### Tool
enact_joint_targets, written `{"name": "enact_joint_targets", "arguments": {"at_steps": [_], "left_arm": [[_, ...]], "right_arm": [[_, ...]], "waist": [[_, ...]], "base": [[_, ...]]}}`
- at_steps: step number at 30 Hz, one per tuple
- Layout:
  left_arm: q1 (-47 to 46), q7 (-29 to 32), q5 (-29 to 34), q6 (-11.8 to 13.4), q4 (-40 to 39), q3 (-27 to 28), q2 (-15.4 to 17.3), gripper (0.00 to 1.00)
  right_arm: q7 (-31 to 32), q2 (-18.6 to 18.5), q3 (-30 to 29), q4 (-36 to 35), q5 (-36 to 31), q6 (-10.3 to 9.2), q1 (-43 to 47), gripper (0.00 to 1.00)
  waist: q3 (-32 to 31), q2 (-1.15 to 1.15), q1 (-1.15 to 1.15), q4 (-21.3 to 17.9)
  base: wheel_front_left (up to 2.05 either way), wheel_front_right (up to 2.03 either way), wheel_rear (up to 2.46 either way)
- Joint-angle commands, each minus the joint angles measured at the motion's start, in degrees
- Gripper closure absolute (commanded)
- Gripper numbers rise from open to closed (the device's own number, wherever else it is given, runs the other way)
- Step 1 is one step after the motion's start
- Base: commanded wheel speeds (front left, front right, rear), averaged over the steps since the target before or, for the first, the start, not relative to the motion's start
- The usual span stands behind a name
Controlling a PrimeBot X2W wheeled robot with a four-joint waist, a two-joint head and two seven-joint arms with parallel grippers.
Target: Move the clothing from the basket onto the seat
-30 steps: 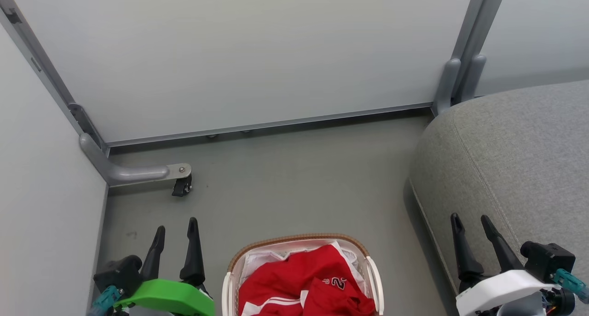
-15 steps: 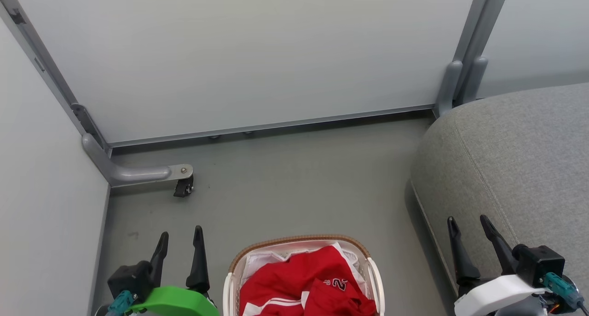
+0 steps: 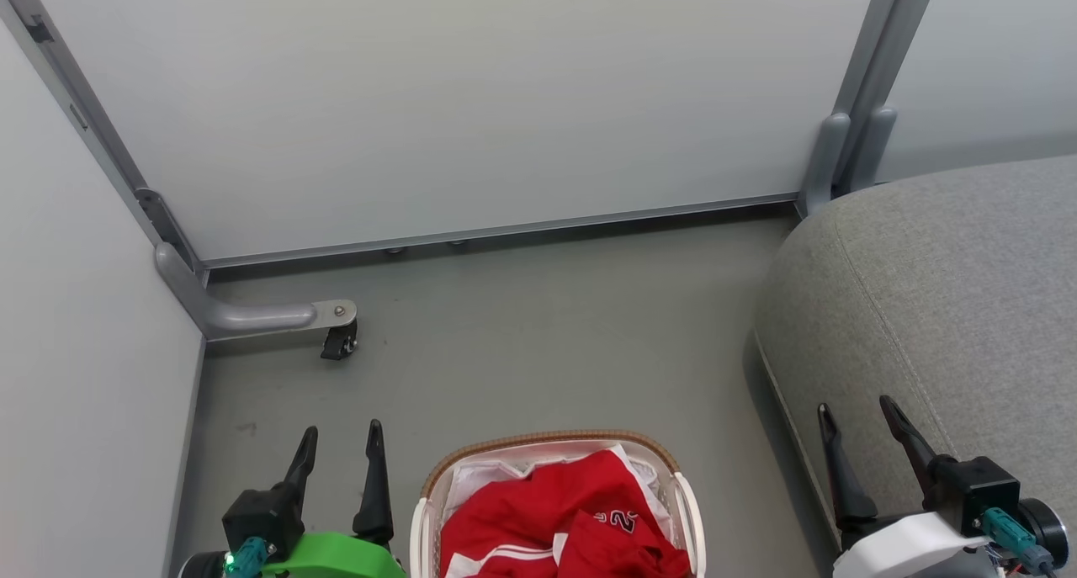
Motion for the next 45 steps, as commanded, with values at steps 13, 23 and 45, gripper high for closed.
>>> {"name": "enact_joint_targets", "arguments": {"at_steps": [13, 23, 45], "left_arm": [[0.85, -1.84, 6.35, 0.58, 0.68, -1.25, 0.39, 0.00], [0.76, -2.09, 7.97, 0.66, 1.16, -1.74, 0.40, 0.00], [0.33, -2.08, 8.37, 0.00, 1.65, -3.87, 0.38, 0.00]], "right_arm": [[-1.75, -0.40, -0.14, -0.33, -5.81, 0.02, 0.97, 0.00], [-2.20, -0.42, -0.16, -0.27, -7.05, 0.01, 1.10, 0.00], [-2.20, -0.42, -0.63, -0.40, -6.45, 0.00, 0.52, 0.00]], "waist": [[-0.20, 0.00, 0.00, 0.11], [-0.29, 0.00, 0.00, 0.19], [0.29, 0.00, 0.00, -0.23]], "base": [[0.00, 0.00, 0.00], [0.00, 0.00, 0.00], [0.00, 0.00, 0.00]]}}
